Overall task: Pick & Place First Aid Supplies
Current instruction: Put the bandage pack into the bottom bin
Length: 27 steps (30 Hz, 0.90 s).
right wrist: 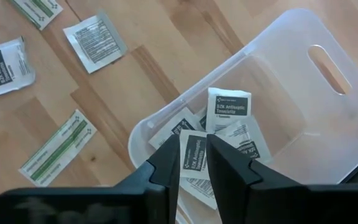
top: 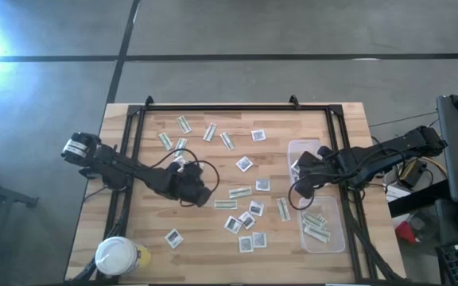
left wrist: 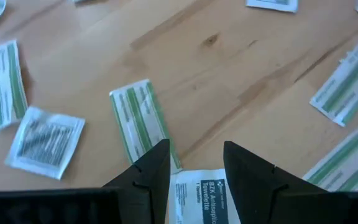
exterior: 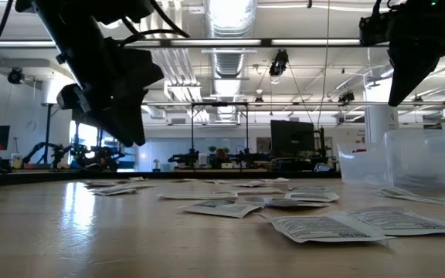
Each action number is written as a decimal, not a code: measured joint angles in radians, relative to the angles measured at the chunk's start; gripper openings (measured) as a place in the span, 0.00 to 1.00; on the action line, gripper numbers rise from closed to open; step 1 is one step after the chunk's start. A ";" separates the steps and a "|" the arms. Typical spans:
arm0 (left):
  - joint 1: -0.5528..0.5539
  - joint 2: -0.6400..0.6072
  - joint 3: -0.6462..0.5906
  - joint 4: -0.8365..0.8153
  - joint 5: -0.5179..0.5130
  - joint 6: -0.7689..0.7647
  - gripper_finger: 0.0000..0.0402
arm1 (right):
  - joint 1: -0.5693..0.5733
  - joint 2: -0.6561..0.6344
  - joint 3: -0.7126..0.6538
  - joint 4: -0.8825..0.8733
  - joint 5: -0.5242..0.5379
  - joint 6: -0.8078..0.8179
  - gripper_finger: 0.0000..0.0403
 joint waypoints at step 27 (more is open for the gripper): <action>0.053 0.002 -0.227 0.240 0.001 -0.148 0.35 | 0.000 0.000 -0.001 0.008 0.001 0.001 0.19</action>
